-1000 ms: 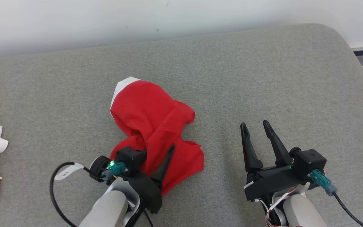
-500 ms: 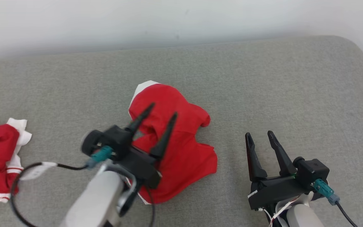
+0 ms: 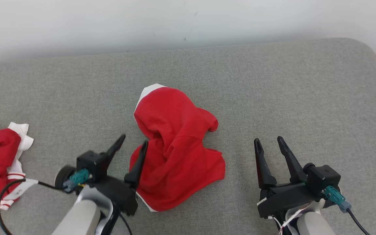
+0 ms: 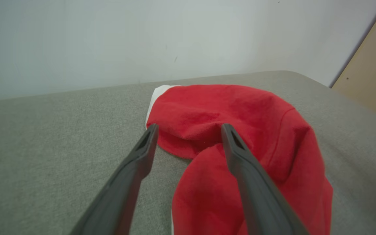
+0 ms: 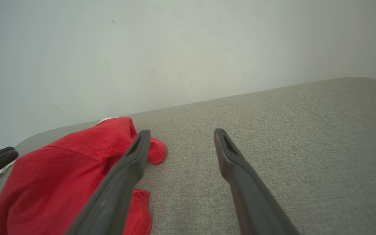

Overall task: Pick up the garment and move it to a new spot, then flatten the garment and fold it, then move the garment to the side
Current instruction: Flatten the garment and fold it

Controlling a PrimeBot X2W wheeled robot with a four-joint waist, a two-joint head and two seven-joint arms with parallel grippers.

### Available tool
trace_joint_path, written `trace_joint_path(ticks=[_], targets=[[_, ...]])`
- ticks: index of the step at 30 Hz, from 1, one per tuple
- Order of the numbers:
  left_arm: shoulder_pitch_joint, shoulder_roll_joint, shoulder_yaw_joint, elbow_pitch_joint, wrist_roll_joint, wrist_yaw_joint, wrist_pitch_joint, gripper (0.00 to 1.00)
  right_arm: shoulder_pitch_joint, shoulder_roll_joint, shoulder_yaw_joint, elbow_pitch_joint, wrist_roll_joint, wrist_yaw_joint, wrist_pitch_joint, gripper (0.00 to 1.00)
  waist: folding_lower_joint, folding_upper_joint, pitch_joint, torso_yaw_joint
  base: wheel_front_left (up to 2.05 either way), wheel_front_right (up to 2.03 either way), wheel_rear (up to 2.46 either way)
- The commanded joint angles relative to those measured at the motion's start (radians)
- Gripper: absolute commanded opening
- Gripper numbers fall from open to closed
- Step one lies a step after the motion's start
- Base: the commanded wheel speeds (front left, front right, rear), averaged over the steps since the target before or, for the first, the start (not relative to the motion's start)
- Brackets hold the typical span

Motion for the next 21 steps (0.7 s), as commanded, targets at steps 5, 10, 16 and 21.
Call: trace_joint_path(ticks=[5, 10, 16, 21], targets=[[0.039, -0.005, -0.021, 0.083, -0.023, -0.024, 0.004, 1.00, -0.005, -0.001, 0.008, 0.005, -0.003, 0.001, -0.002, 1.00, 0.0000, 0.0000, 0.002, 0.000, 0.00, 0.00, 0.00], [0.016, -0.027, -0.041, 0.168, -0.032, -0.041, -0.008, 1.00, -0.012, -0.001, 0.021, 0.010, 0.000, 0.001, -0.002, 1.00, 0.0000, 0.0000, 0.001, -0.010, 0.00, 0.00, 0.00], [-0.005, -0.046, -0.047, 0.239, -0.036, -0.051, -0.037, 0.00, 0.000, -0.001, 0.016, 0.015, -0.005, 0.001, -0.002, 1.00, 0.0000, 0.0000, -0.009, -0.017, 0.00, 0.00, 0.00], [-0.004, -0.032, -0.021, 0.234, -0.021, -0.017, -0.065, 0.00, 0.023, -0.001, 0.001, 0.016, -0.008, 0.001, -0.002, 1.00, 0.0000, 0.0000, -0.024, 0.011, 0.00, 0.00, 0.00]])
